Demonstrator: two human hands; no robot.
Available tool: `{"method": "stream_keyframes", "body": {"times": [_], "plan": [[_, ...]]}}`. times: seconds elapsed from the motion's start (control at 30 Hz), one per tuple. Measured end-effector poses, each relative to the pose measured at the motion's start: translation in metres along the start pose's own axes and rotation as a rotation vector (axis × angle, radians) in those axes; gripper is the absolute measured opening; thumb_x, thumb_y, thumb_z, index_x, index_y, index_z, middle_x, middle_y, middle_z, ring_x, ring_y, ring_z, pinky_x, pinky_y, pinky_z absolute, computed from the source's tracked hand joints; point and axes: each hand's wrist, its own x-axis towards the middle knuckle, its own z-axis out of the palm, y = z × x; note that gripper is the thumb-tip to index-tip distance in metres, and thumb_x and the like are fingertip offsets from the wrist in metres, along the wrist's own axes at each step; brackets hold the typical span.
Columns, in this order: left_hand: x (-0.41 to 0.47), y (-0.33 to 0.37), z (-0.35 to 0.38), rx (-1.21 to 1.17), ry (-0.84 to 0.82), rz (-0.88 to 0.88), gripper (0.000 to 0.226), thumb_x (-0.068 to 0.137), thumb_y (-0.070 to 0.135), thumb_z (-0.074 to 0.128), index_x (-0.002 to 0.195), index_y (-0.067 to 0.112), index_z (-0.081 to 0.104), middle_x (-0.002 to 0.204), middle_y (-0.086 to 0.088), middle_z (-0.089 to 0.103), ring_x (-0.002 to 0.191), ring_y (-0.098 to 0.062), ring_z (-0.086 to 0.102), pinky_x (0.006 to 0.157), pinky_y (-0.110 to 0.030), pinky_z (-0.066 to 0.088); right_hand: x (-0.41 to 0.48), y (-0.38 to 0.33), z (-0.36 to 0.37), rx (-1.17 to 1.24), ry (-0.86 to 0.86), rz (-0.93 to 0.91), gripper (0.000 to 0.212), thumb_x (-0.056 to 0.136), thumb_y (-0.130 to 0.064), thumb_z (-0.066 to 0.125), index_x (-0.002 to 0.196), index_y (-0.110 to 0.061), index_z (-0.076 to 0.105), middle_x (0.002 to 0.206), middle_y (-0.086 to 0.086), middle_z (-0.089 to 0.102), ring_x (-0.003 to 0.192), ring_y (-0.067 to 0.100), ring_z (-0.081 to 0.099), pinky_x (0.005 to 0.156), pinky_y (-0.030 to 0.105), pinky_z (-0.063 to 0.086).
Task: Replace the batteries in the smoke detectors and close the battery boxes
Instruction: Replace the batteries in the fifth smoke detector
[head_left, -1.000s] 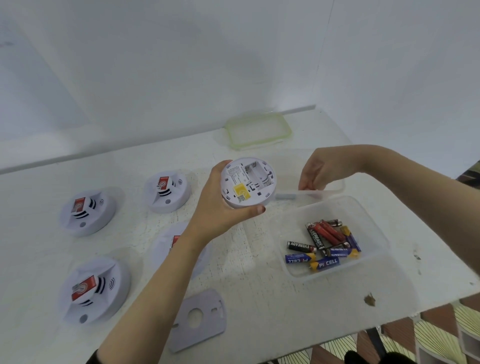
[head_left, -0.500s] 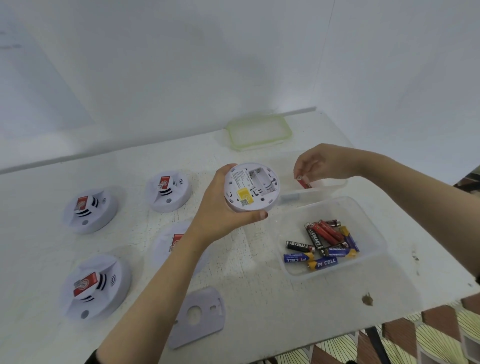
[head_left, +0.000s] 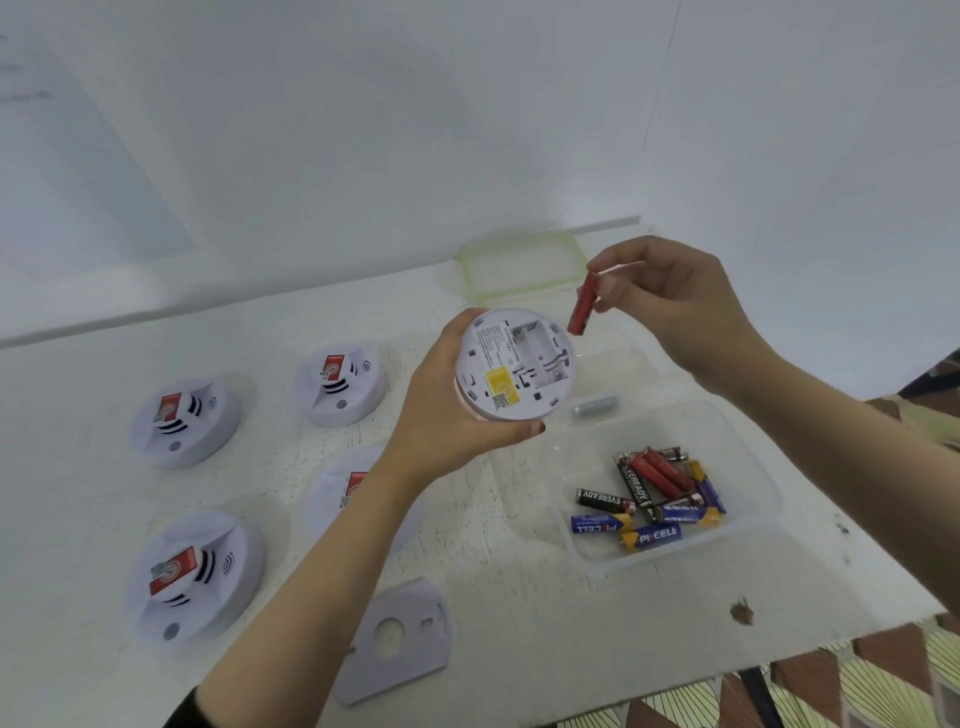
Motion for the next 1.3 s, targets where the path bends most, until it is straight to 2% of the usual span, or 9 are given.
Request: {"method": "stream_keyframes", "body": {"times": [0.33,0.47,0.6,0.7,0.8,0.9,1.0,1.13,1.3], "plan": [[0.003,0.009,0.001,0.026,-0.008,0.093,0.094,0.050,0.024,0.093,0.133,0.017,0.048,0.119,0.009,0.061,0.111,-0.011,0.059,0.086,-0.023,0.053,-0.014,-0.009,0.013,-0.405,-0.129,-0.278,0.023,0.088,-0.017,0.060,0.109,-0.024,0.066,0.087,-0.008,0.068,0.082,0.005,0.062,0.079,0.010,0.044],[0.003,0.008,-0.001,0.034,-0.001,0.106,0.090,0.051,0.016,0.092,0.131,0.014,0.049,0.117,0.006,0.062,0.109,-0.015,0.060,0.085,-0.024,0.053,-0.013,-0.015,0.005,-0.590,-0.234,-0.365,0.010,0.084,-0.022,0.064,0.093,-0.019,0.070,0.079,-0.012,0.064,0.073,0.002,0.056,0.071,0.007,0.039],[0.001,0.009,-0.003,0.031,0.029,0.119,0.087,0.052,0.030,0.087,0.129,0.029,0.047,0.116,0.026,0.058,0.110,-0.001,0.057,0.085,-0.011,0.046,-0.017,-0.025,-0.004,-0.715,-0.387,-0.242,0.011,0.080,-0.026,0.068,0.081,-0.026,0.057,0.074,-0.015,0.062,0.073,0.006,0.059,0.066,0.015,0.044],[0.000,0.011,-0.003,0.040,0.035,0.116,0.087,0.051,0.030,0.088,0.126,0.034,0.044,0.114,0.031,0.057,0.108,0.004,0.056,0.084,-0.008,0.044,-0.021,-0.026,-0.002,-0.794,-0.412,-0.215,0.023,0.079,-0.021,0.062,0.071,-0.030,0.042,0.073,-0.007,0.061,0.070,0.014,0.059,0.067,0.037,0.050],[0.001,0.008,0.000,0.034,0.025,0.100,0.090,0.051,0.018,0.091,0.129,0.024,0.047,0.115,0.020,0.061,0.108,-0.003,0.059,0.083,-0.013,0.048,-0.024,-0.025,0.001,-0.792,-0.437,-0.225,0.023,0.082,-0.021,0.055,0.098,-0.038,0.056,0.068,-0.013,0.055,0.067,0.005,0.055,0.066,0.030,0.048],[0.000,0.007,0.001,0.011,0.007,0.099,0.092,0.051,0.022,0.091,0.132,0.019,0.048,0.120,0.011,0.061,0.112,-0.011,0.059,0.087,-0.020,0.051,-0.022,-0.021,0.003,-0.757,-0.389,-0.264,0.044,0.081,-0.024,0.046,0.119,-0.037,0.062,0.071,-0.010,0.059,0.066,0.003,0.053,0.064,0.017,0.039],[-0.001,0.007,0.001,0.017,0.002,0.090,0.093,0.051,0.035,0.087,0.133,0.020,0.047,0.122,0.009,0.060,0.114,-0.013,0.059,0.088,-0.024,0.053,-0.024,-0.016,0.003,-0.599,-0.259,-0.278,0.032,0.080,-0.021,0.052,0.106,-0.030,0.068,0.068,-0.006,0.066,0.066,0.004,0.059,0.067,0.013,0.043],[-0.003,0.009,0.002,0.048,0.007,0.082,0.093,0.050,0.040,0.086,0.132,0.029,0.043,0.121,0.020,0.057,0.112,-0.002,0.056,0.087,-0.013,0.049,-0.032,-0.016,0.009,-0.421,-0.104,-0.215,0.034,0.077,-0.014,0.075,0.094,-0.030,0.050,0.071,-0.009,0.069,0.074,-0.004,0.064,0.078,0.000,0.035],[-0.005,0.013,0.003,0.067,0.001,0.098,0.089,0.050,0.042,0.085,0.128,0.037,0.043,0.116,0.021,0.058,0.107,-0.001,0.058,0.082,-0.011,0.049,-0.035,-0.009,0.019,-0.455,-0.004,-0.323,0.029,0.078,-0.024,0.072,0.098,-0.031,0.052,0.089,-0.023,0.065,0.084,-0.005,0.063,0.093,0.030,0.041]]}}
